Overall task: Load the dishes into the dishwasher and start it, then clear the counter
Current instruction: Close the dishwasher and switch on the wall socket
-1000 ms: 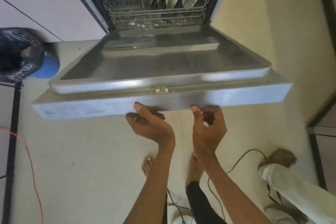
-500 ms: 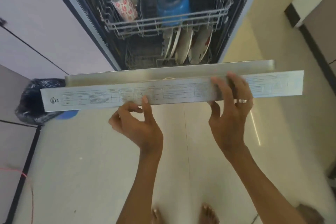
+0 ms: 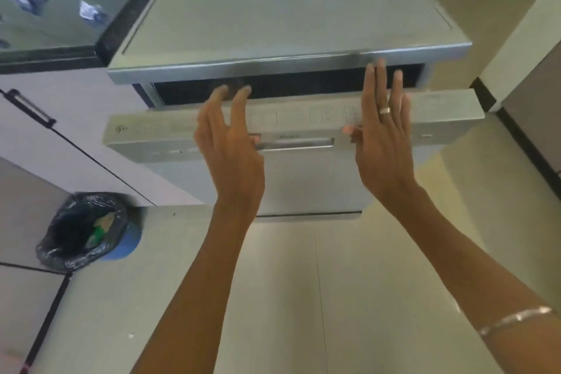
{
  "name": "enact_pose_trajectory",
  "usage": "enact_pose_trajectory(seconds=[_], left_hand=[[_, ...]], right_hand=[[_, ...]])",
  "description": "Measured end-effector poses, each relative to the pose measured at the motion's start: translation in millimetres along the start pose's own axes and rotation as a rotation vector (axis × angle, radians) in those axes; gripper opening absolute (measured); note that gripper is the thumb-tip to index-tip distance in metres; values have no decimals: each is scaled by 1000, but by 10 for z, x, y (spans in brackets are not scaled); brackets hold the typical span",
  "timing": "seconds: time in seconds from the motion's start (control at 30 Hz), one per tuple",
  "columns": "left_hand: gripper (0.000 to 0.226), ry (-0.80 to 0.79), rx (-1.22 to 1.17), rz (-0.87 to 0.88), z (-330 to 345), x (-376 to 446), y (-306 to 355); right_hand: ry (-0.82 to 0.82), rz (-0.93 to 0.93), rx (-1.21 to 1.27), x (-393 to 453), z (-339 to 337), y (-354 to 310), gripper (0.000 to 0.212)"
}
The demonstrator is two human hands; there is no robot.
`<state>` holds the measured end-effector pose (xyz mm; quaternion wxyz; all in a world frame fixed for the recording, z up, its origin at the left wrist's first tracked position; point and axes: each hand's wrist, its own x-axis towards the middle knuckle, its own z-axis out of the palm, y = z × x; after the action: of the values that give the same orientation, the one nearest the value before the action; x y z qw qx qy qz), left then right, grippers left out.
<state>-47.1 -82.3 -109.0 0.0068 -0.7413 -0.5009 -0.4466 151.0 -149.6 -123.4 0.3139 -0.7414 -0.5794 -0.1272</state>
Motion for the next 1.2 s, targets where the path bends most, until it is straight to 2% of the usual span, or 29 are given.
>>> enact_pose_trajectory(seconds=[0.07, 0.13, 0.2, 0.23, 0.33, 0.4, 0.5, 0.63, 0.83, 1.0, 1.07, 1.2], left_hand=[[82, -85, 41, -7, 143, 299, -60], [100, -241, 102, -60, 291, 610, -155], [94, -366, 173, -58, 444, 870, -224], [86, -360, 192, -33, 503, 955, -249], [64, -164, 123, 39, 630, 1061, -364], [58, -72, 73, 90, 691, 1036, -463], [55, -12, 135, 193, 725, 986, -538], [53, -84, 200, 225, 559, 1057, -480], [59, -105, 140, 55, 590, 1001, -283], [78, -245, 262, 113, 503, 1059, -333], [85, -317, 281, 145, 456, 1112, -318], [94, -460, 263, 103, 372, 1199, -219]], right_hand=[[-20, -45, -36, 304, 24, 55, 83], [-58, -69, -121, 609, 100, 141, 83], [-67, -93, -193, 854, 175, 214, 79], [-41, -109, -205, 945, 202, 238, 74], [105, -121, -162, 1081, 240, 282, 53], [139, -119, -129, 1074, 276, 291, 48], [179, -166, -170, 1031, 304, 314, 44], [106, -213, -231, 1047, 163, 288, 43], [81, -67, -141, 995, 153, 176, 42], [56, -10, -28, 979, 162, 54, 48], [13, -24, -75, 999, 142, 66, 46], [-116, -17, -165, 1082, 31, 52, 52]])
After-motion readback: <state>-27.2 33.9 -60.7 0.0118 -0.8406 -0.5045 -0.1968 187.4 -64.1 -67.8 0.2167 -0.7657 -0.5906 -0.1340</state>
